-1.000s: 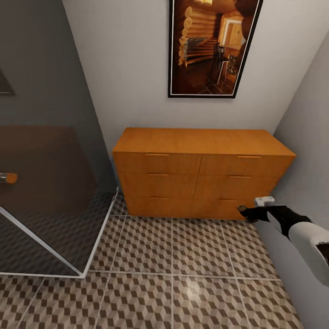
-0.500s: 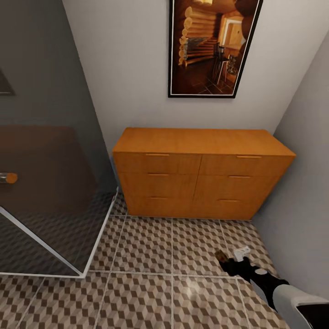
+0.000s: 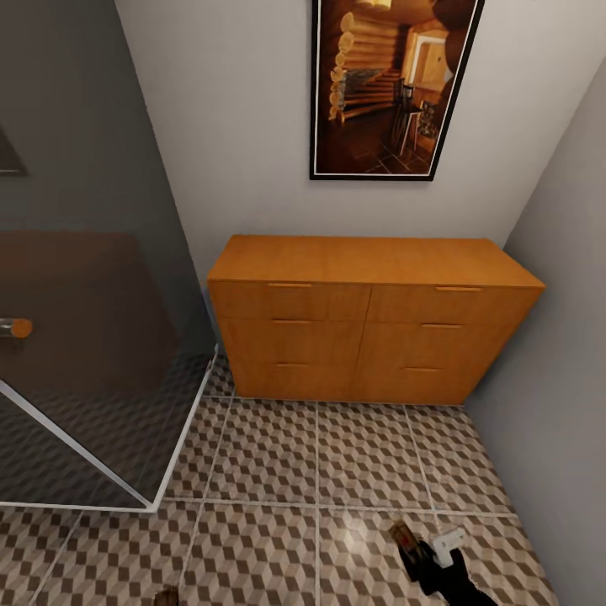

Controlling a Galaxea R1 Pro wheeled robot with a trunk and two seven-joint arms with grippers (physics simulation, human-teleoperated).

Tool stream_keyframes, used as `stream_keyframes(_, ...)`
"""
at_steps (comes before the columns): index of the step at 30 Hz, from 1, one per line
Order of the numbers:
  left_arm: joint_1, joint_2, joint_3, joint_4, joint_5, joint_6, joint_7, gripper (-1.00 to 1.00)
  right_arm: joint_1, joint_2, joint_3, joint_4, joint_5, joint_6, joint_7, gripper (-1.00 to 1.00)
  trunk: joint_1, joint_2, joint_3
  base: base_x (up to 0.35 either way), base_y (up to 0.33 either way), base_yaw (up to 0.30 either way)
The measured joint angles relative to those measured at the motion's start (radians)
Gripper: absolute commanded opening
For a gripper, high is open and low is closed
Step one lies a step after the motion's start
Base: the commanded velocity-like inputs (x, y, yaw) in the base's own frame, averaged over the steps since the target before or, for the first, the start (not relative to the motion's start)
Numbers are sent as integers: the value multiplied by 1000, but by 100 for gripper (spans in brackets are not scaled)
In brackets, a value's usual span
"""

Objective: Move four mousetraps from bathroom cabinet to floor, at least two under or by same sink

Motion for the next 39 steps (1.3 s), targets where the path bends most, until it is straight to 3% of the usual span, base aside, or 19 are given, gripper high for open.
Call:
stream_keyframes(3,-4,1,0,-56,1,50,0,-100,35,9,-2,0,-17,-73,-42,-100,0,0,0,0,0,0)
stream_keyframes(8,-57,-7,0,-114,-1,161,1,-100,105,48,0,0,-94,-260,-144,-100,0,0,0,0,0,0)
stream_keyframes(13,-96,-20,0,-121,-1,188,1,-100,147,75,-8,0,-145,-407,-219,-100,0,0,0,0,0,0)
stream_keyframes(15,-107,-30,0,-122,-1,197,1,-100,171,85,-10,1,-179,-481,-283,-100,0,0,0,0,0,0)
stream_keyframes(17,-112,-35,0,-120,-1,199,1,-100,192,98,-10,1,-207,-488,-346,-100,0,0,0,0,0,0)
stream_keyframes(19,-115,-37,0,-90,-1,192,1,-100,217,130,-8,0,-248,-488,-423,-100,0,0,0,0,0,0)
stream_keyframes(22,-116,-37,-1,12,0,128,-2,-100,231,154,-7,-2,-272,-488,-485,-100,0,0,0,0,0,0)
stream_keyframes(27,-116,-34,-5,219,0,-146,-3,-100,236,172,-4,-5,-282,-487,-510,-100,0,0,0,0,0,0)
stream_keyframes(29,-116,-34,-6,251,0,-199,-3,-100,237,177,-4,-5,-282,-487,-511,-100,0,0,0,0,0,0)
stream_keyframes(32,-116,-34,-8,274,-1,-240,-5,-100,237,182,-2,-5,-279,-487,-508,-100,0,0,0,0,0,0)
stream_keyframes(39,-116,-28,-23,284,-1,-263,-7,-100,237,185,-3,-6,-268,-488,-486,-100,0,0,0,0,0,0)
